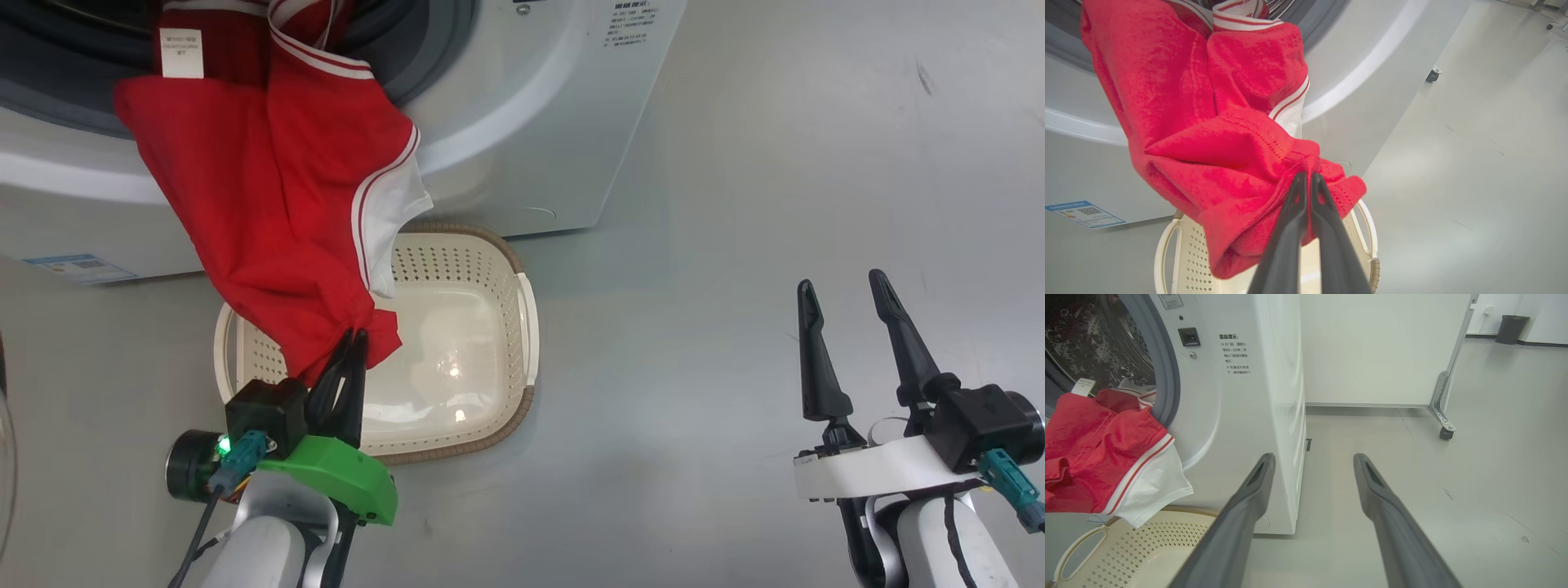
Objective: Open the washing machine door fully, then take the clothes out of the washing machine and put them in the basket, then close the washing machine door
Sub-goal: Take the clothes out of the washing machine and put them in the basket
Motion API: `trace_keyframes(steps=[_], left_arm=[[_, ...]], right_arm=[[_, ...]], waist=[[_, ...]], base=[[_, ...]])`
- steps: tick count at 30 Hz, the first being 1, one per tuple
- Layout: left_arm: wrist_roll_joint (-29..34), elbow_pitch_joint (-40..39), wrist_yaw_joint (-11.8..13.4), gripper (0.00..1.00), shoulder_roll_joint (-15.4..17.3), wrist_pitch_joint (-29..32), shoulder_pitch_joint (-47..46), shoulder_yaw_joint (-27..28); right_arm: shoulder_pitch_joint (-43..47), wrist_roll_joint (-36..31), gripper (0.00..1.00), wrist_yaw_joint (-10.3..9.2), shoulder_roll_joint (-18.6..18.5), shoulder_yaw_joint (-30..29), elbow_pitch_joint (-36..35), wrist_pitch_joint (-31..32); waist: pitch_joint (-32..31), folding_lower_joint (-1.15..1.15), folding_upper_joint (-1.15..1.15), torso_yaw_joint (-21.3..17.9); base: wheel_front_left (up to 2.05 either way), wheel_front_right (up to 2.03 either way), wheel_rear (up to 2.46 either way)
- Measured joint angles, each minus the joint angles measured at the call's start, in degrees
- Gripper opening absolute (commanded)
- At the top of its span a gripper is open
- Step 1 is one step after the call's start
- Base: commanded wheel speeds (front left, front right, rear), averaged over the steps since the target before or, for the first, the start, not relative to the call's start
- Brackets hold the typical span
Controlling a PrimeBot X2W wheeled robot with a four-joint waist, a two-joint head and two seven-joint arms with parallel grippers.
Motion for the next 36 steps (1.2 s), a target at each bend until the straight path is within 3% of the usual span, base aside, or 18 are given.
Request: trace_keyframes(steps=[14,27,28,29,30,36], left_arm=[[-0.9,12.8,0.2,0.00,0.2,1.9,-11.2,3.9],[-2.5,26.8,1.1,0.01,3.1,4.1,-22.3,8.8],[-2.6,27.6,1.1,0.68,3.3,4.1,-22.9,8.9],[-2.6,27.6,1.1,0.89,3.3,4.1,-22.9,8.9],[-2.7,29.2,1.0,1.00,3.3,4.0,-23.8,8.8],[-2.6,33.1,1.0,1.00,3.2,3.7,-25.1,8.9]], right_arm=[[-5.1,1.5,1.00,0.08,0.4,0.8,-2.0,0.0],[-10.2,3.9,1.00,0.32,0.9,1.9,-1.9,0.0],[-10.3,4.2,1.00,0.32,0.9,1.9,-1.9,0.0],[-10.3,4.2,1.00,0.32,0.9,1.9,-1.9,0.0],[-10.4,4.4,1.00,0.22,0.9,1.6,-1.7,0.0],[-10.7,6.2,1.00,-0.15,0.9,1.7,-1.3,0.0]], waist=[[8.5,0.00,0.00,-3.2],[15.9,0.00,0.00,-9.6],[16.3,0.00,0.00,-10.1],[16.3,0.00,0.00,-10.1],[17.0,0.00,0.00,-10.9],[18.0,0.00,0.00,-12.2]], base=[[0.00,0.00,0.00],[0.00,0.00,0.00],[0.00,0.00,0.00],[0.00,0.00,0.00],[0.00,0.00,0.00],[0.00,0.00,0.00]])
